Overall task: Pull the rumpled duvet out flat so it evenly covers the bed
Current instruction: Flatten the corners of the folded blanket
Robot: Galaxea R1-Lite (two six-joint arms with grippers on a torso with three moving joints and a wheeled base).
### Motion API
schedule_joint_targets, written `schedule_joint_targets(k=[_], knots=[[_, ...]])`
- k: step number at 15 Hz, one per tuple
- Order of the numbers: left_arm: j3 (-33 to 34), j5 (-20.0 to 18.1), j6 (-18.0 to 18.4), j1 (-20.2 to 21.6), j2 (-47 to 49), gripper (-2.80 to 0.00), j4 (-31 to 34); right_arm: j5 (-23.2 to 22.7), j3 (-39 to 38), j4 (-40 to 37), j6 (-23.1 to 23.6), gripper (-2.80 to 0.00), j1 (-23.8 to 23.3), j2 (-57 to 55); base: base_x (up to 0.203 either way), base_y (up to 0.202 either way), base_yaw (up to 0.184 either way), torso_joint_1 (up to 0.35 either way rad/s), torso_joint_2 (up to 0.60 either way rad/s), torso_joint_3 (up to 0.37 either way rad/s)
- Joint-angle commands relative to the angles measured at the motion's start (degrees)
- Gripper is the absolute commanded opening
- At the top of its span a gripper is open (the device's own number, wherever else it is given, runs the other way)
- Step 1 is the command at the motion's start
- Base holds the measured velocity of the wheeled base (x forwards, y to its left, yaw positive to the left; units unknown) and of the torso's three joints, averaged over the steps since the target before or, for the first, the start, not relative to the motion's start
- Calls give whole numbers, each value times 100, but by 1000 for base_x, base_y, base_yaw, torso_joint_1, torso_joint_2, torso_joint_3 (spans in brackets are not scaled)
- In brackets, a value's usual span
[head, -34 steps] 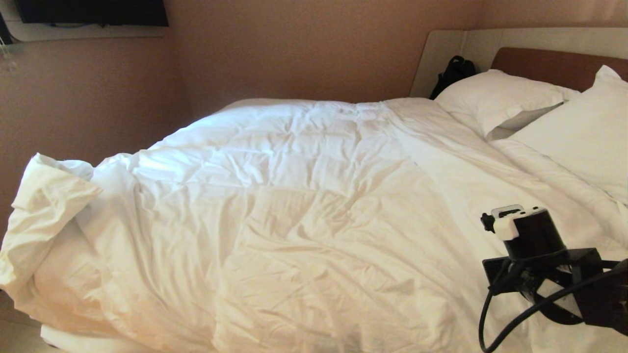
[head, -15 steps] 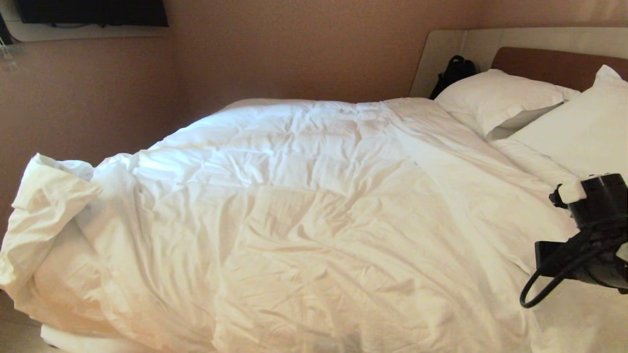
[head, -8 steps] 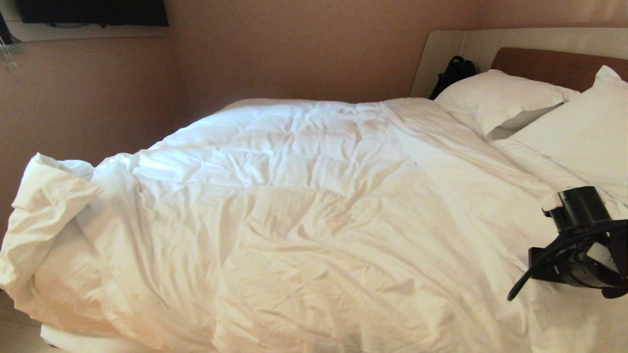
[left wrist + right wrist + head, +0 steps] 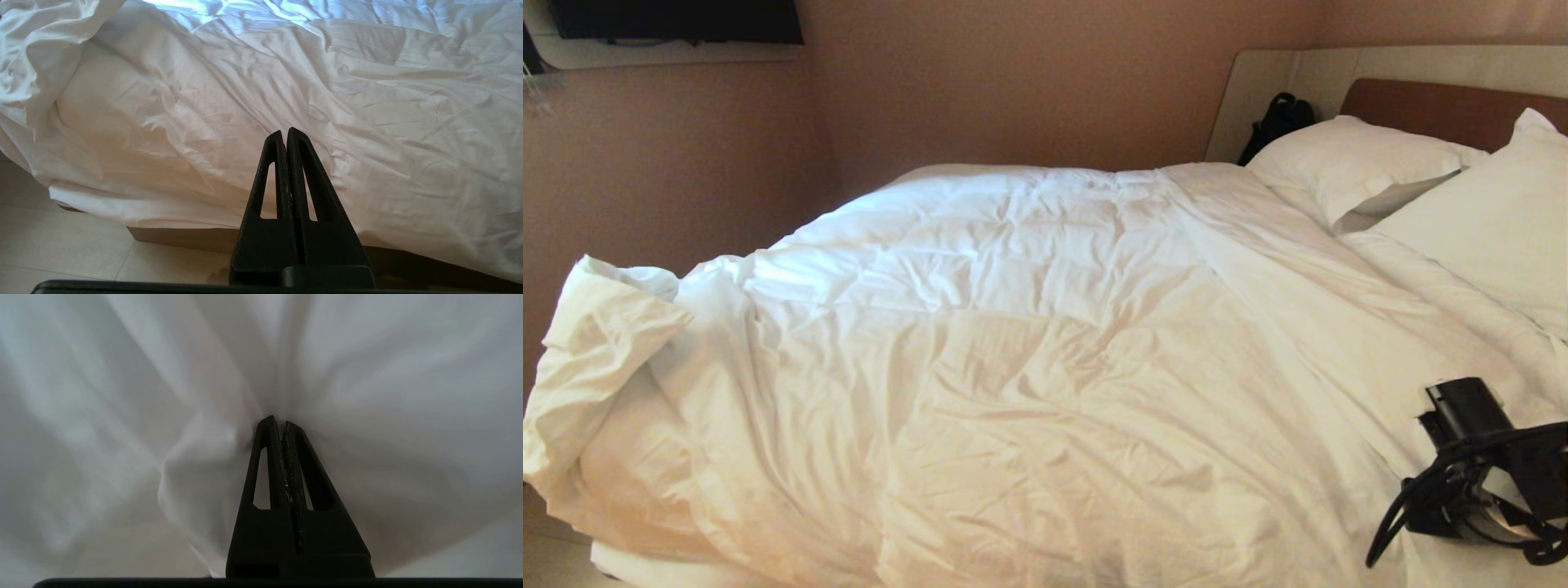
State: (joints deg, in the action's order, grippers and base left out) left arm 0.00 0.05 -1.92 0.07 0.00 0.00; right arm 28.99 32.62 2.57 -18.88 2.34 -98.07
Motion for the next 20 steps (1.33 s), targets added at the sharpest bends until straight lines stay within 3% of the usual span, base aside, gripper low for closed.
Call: schedule_joint_targets(k=[1, 6, 9, 12, 16, 20], knots=[[0, 4, -2, 1, 0, -280, 0, 19, -98, 16, -10, -280, 12, 8, 0, 0, 0, 0, 0, 0], [0, 4, -2, 1, 0, -280, 0, 13, -827, -3, -51, -280, 279, 583, 0, 0, 0, 0, 0, 0], [0, 3, -2, 1, 0, -280, 0, -350, -908, -77, -93, -280, 794, 1540, 0, 0, 0, 0, 0, 0], [0, 4, -2, 1, 0, -280, 0, -579, -694, -794, -250, -280, 1431, 2568, 0, 0, 0, 0, 0, 0], [0, 4, -2, 1, 0, -280, 0, -944, 74, -1700, -538, -280, 1838, 3645, 0, 0, 0, 0, 0, 0], [0, 4, -2, 1, 0, -280, 0, -596, 354, -1688, -692, -280, 1844, 4244, 0, 0, 0, 0, 0, 0]])
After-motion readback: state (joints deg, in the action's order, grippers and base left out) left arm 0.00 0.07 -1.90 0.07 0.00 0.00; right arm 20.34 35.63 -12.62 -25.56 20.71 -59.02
